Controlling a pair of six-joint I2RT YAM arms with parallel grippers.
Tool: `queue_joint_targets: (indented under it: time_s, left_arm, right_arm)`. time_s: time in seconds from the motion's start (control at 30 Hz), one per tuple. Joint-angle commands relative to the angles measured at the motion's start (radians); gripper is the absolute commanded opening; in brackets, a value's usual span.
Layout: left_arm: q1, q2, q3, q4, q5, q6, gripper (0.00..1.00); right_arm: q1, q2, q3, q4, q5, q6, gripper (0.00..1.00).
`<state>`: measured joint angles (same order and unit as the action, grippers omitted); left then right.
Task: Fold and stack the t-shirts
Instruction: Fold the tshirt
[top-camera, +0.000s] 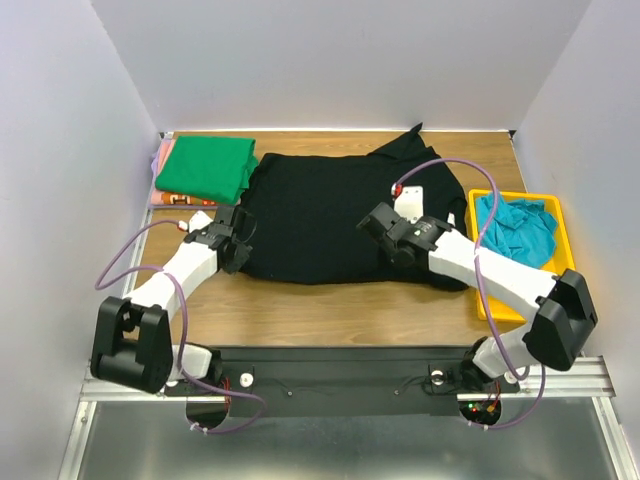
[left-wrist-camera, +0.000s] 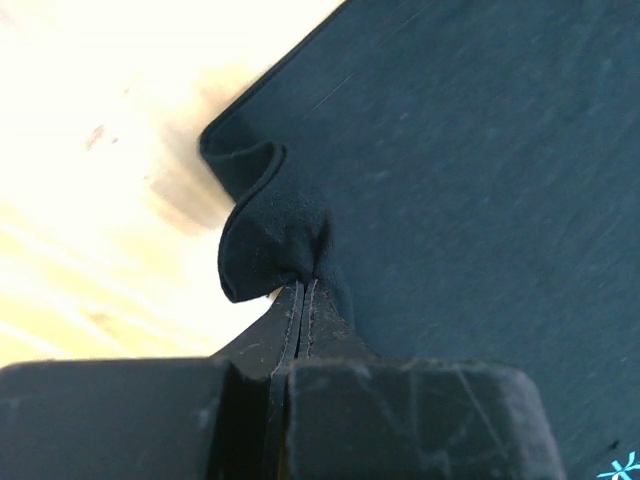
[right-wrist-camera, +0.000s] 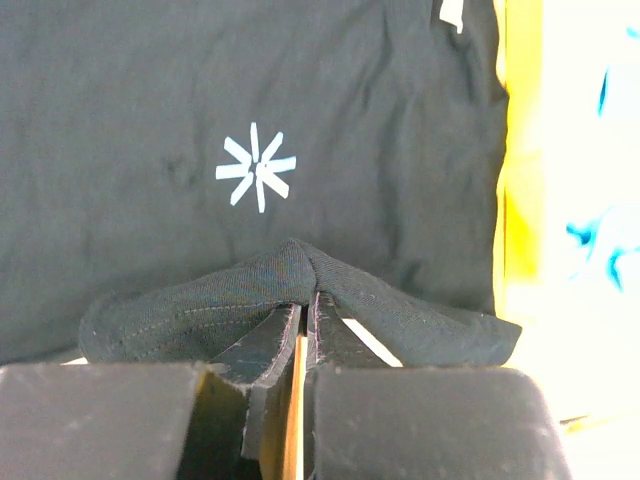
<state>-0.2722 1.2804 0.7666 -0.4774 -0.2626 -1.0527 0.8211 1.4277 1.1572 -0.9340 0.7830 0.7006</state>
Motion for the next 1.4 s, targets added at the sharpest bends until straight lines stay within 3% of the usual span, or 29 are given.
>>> queue_joint_targets:
  time_s: [0.0, 0.37, 0.87, 0.97, 1.0, 1.1, 1.2, 1.23, 1.3, 1.33, 1.37]
  left_arm:
    - [0.018, 0.062, 0.086, 0.02, -0.047, 0.019, 0.0]
    - [0.05, 0.253, 0.258, 0.051, -0.067, 0.037, 0.0]
    - [0.067, 0.376, 0.373, 0.075, -0.064, 0.085, 0.0]
    - [0.067, 0.384, 0.378, 0.099, -0.052, 0.103, 0.14]
    - [0.067, 0.39, 0.381, 0.099, -0.053, 0.111, 0.56]
    - [0.067, 0.413, 0.41, 0.082, -0.07, 0.126, 0.98]
    - [0.067, 0.431, 0.448, 0.063, -0.073, 0.155, 0.98]
    - [0.067, 0.428, 0.457, 0.062, -0.064, 0.163, 0.98]
    - [0.065, 0.415, 0.456, 0.074, -0.044, 0.178, 0.98]
    - [0.061, 0.406, 0.453, 0.082, -0.038, 0.186, 0.98]
    - [0.057, 0.386, 0.444, 0.085, -0.03, 0.192, 0.98]
  right_arm:
    - [-0.06, 0.036, 0.061, 0.179, 0.007, -0.163, 0.0]
    - [-0.223, 0.19, 0.151, 0.313, -0.05, -0.332, 0.0]
    - [-0.289, 0.347, 0.259, 0.403, -0.093, -0.457, 0.0]
    - [-0.315, 0.396, 0.282, 0.409, -0.099, -0.423, 0.0]
    - [-0.327, 0.411, 0.289, 0.411, -0.099, -0.42, 0.0]
    - [-0.344, 0.474, 0.334, 0.419, -0.059, -0.394, 0.01]
    - [-0.364, 0.537, 0.389, 0.429, -0.038, -0.363, 0.03]
    - [-0.37, 0.551, 0.404, 0.431, -0.016, -0.345, 0.15]
    - [-0.381, 0.594, 0.456, 0.432, 0.013, -0.343, 0.28]
    - [-0.382, 0.608, 0.476, 0.434, 0.037, -0.346, 0.49]
    - [-0.39, 0.629, 0.507, 0.435, 0.042, -0.363, 0.57]
